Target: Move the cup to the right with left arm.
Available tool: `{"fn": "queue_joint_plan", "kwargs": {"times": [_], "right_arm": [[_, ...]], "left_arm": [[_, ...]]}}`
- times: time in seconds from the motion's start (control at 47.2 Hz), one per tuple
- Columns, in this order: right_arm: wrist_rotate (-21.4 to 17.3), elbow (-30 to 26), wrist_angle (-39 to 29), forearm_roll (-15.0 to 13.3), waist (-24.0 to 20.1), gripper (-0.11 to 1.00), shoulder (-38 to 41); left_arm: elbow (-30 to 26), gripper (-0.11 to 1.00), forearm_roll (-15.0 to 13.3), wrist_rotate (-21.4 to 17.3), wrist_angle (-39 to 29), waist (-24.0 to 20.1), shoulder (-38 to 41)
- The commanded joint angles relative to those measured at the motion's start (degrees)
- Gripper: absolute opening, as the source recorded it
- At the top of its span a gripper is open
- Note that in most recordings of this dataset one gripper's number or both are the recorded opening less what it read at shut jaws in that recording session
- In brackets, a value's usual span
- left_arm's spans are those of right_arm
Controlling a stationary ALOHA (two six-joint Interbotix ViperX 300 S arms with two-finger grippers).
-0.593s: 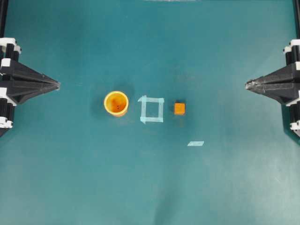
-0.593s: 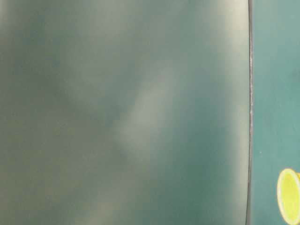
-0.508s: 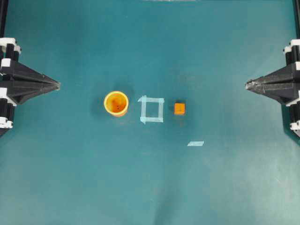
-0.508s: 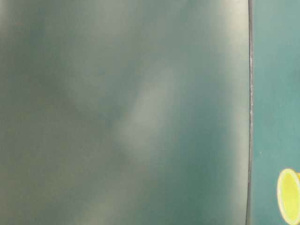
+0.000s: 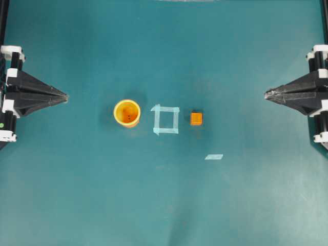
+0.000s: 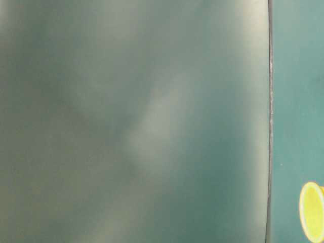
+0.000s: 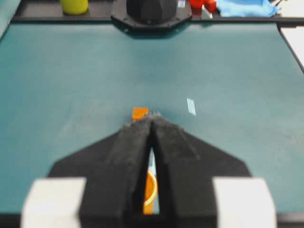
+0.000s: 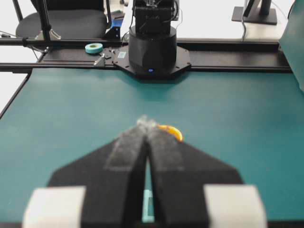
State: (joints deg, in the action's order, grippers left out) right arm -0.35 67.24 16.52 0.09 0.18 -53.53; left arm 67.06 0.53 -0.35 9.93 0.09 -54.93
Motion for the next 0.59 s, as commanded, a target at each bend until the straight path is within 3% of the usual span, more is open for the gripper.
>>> {"fn": "queue_joint_plan", "kwargs": {"times": [0.0,0.381,0.487,0.572], "right_arm": [[-0.09,-1.49,0.53,0.18,-0.18,-0.01,0.79],[-0.18,-1.67,0.62,0.18,-0.18,-0.01,1.85],[-0.26,-1.67,0.62,0.26,-0.18,-0.01,1.85],[-0.26,-1.67,0.62,0.26,-0.18,-0.01,1.85]], "left_arm": [[-1.05,0.0,0.18,0.09,-0.35,0.09,0.44],[-0.97,0.01,0.18,1.14,-0.44,0.09,0.44],[-1.05,0.09,0.18,1.23,-0.53,0.0,0.44],[-1.05,0.22,0.18,1.23,-0.53,0.09,0.44]]}}
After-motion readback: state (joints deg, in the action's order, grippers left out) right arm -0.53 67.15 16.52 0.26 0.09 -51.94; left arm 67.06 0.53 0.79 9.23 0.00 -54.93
